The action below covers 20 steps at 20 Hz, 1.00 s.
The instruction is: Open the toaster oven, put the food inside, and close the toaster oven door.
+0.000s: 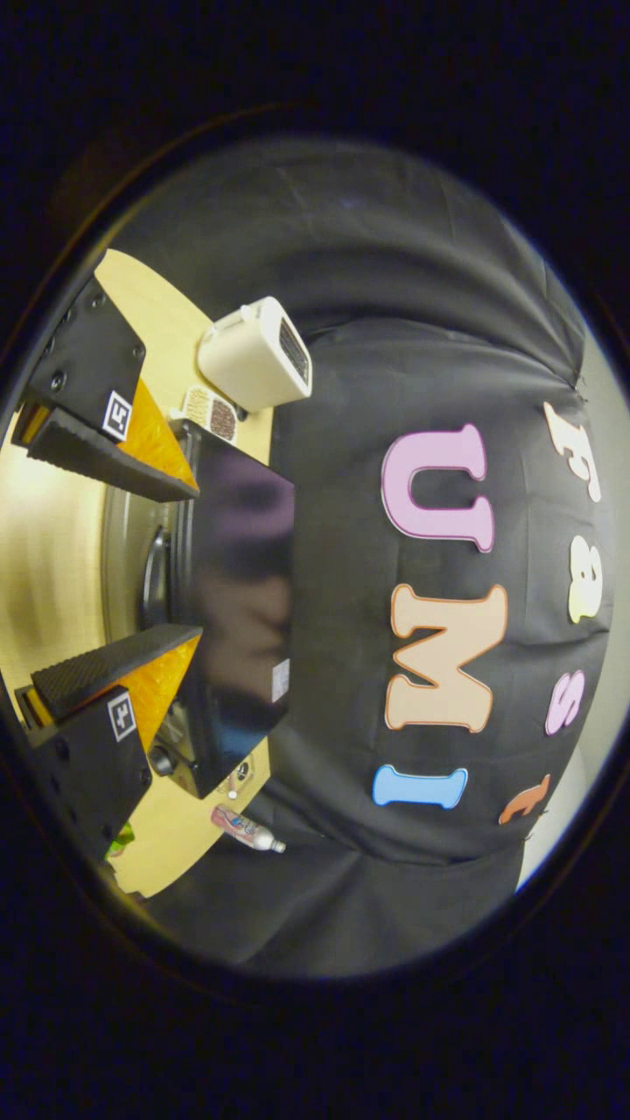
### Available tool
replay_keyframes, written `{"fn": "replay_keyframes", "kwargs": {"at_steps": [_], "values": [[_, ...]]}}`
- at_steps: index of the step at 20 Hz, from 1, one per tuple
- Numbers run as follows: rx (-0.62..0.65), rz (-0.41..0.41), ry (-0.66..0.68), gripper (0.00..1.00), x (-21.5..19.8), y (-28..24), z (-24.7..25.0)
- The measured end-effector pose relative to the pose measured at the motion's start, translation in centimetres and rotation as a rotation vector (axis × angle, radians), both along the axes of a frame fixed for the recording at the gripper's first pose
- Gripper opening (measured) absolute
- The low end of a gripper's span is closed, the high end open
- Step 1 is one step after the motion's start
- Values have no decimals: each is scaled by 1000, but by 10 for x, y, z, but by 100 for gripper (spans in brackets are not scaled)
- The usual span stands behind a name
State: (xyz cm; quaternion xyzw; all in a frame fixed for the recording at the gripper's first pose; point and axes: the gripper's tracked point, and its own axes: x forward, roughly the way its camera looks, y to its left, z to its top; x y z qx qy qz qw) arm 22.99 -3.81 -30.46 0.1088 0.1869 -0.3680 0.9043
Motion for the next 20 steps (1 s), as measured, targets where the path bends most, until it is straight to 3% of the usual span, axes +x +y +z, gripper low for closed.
{"fn": "replay_keyframes", "kwargs": {"at_steps": [3,6,10,16,20], "values": [[14,-8,31,88,5,-20,-27],[74,-4,-79,88,5,-19,-34],[45,-34,-120,88,-21,-19,-33],[58,-60,-60,88,-47,1,-35],[140,-113,-40,88,-77,25,-47]]}}
